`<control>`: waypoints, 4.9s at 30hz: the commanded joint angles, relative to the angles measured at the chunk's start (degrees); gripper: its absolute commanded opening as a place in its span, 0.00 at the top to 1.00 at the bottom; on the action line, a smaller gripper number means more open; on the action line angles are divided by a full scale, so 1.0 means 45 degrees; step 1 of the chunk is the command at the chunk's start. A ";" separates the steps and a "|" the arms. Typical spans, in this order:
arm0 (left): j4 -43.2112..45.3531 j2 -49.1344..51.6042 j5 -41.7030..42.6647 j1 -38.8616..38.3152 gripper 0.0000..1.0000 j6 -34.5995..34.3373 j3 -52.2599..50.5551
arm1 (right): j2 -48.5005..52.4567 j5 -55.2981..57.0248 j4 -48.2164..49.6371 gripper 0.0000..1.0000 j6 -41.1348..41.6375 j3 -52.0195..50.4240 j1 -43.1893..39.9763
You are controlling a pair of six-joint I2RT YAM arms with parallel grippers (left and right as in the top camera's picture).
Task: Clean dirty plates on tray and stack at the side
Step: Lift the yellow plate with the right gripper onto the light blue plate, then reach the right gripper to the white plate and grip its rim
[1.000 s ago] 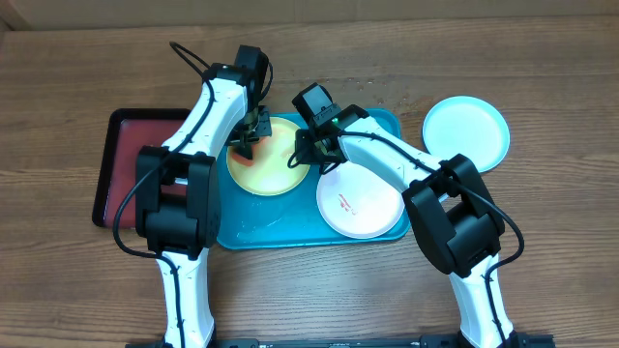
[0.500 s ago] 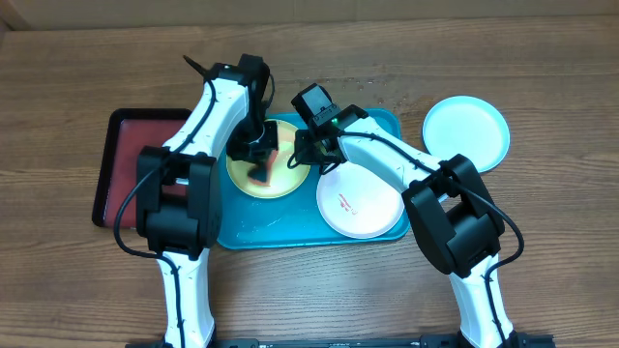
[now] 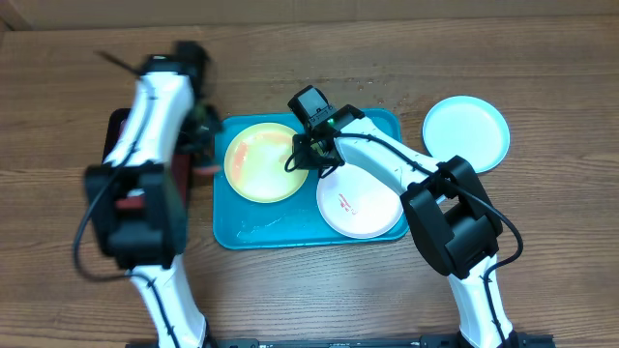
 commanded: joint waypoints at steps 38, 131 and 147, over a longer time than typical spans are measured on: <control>0.0335 -0.0753 0.1880 0.4153 0.96 0.0933 0.0272 | -0.1345 1.6674 -0.1379 0.96 -1.0253 0.5183 0.4571; 0.0515 -0.0753 0.1894 0.4148 0.96 0.0991 0.0272 | -0.0879 0.1229 -0.4741 0.48 -0.9219 0.0063 -0.3439; 0.0651 -0.0753 0.2501 0.4148 0.96 0.1277 0.0272 | -0.0879 0.0282 -0.4391 0.76 -0.9092 -0.0933 -0.3439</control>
